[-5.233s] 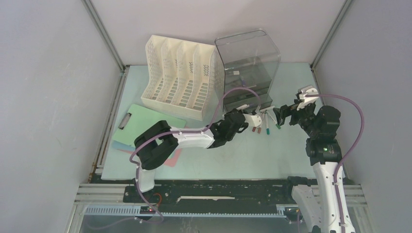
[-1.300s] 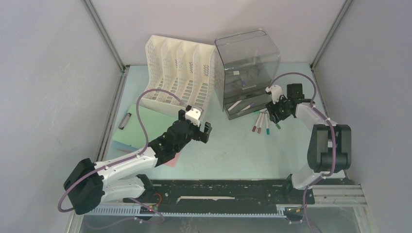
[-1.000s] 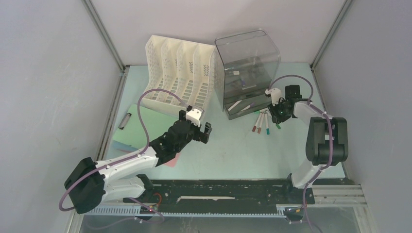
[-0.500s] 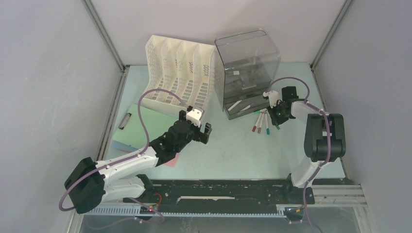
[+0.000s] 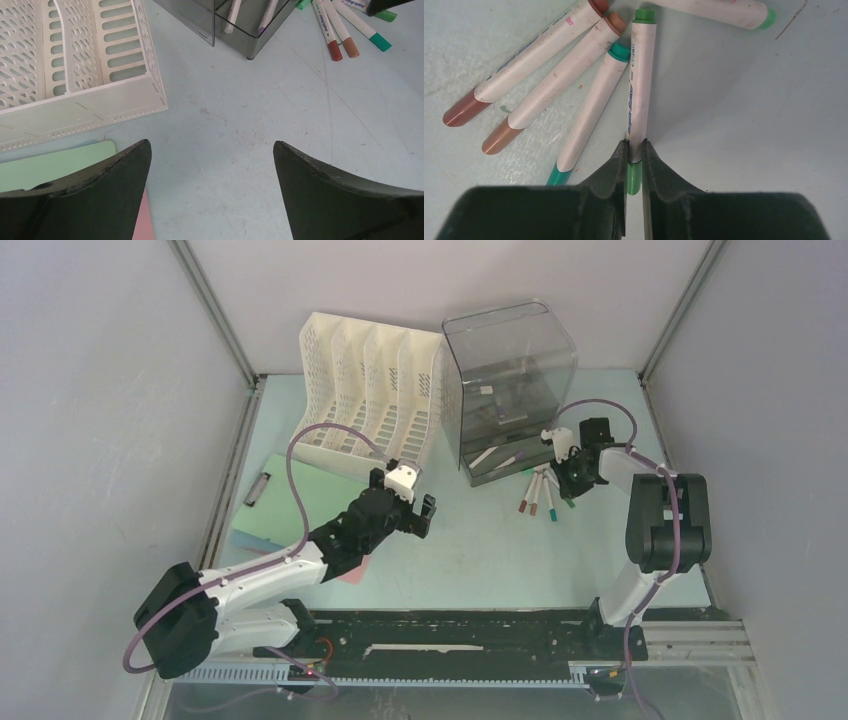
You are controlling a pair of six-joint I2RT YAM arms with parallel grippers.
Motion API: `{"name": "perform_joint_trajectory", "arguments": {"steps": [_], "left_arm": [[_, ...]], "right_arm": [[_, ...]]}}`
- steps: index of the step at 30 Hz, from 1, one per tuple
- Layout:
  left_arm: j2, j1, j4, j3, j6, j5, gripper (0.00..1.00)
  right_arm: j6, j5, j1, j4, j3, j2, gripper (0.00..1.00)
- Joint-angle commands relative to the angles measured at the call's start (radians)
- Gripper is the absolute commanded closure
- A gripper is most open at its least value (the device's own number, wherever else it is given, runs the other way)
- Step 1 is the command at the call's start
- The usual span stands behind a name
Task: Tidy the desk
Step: Pick up the stationery from the center of the board, then place the stationery in the drawer.
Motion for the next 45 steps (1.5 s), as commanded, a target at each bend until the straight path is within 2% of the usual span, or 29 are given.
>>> {"name": "perform_joint_trajectory", "arguments": {"steps": [1,3,9,13,22,28,32,37,45], "left_arm": [[-0.004,0.004,0.01,0.047,0.012,0.001,0.0],[-0.008,0.005,0.009,0.046,0.013,0.002,0.0],[-0.014,0.005,0.007,0.045,0.013,0.002,0.0],[-0.02,0.004,0.005,0.045,0.013,0.001,0.0],[-0.022,0.004,0.002,0.044,0.015,-0.002,0.0],[-0.015,0.004,0.002,0.046,0.02,-0.014,0.0],[-0.004,0.004,0.002,0.046,0.023,-0.024,0.0],[0.009,0.005,0.0,0.05,0.03,-0.037,0.0],[0.013,0.005,-0.005,0.051,0.039,-0.057,0.0]], "right_arm": [[0.015,-0.036,0.004,-0.05,0.03,-0.039,0.96],[0.016,-0.068,-0.003,-0.087,0.049,-0.05,1.0],[0.012,-0.225,-0.044,-0.197,0.098,-0.082,1.0],[0.034,-0.329,-0.075,-0.212,0.101,-0.111,1.0],[0.119,-0.684,-0.135,-0.268,0.124,-0.11,1.0],[0.143,-0.774,-0.126,-0.265,0.124,-0.123,1.0],[0.102,-0.721,-0.076,-0.263,0.124,-0.17,1.0],[0.014,-0.543,0.074,-0.223,0.124,-0.24,1.0],[-0.252,-0.004,0.335,-0.155,0.188,-0.235,1.0]]}}
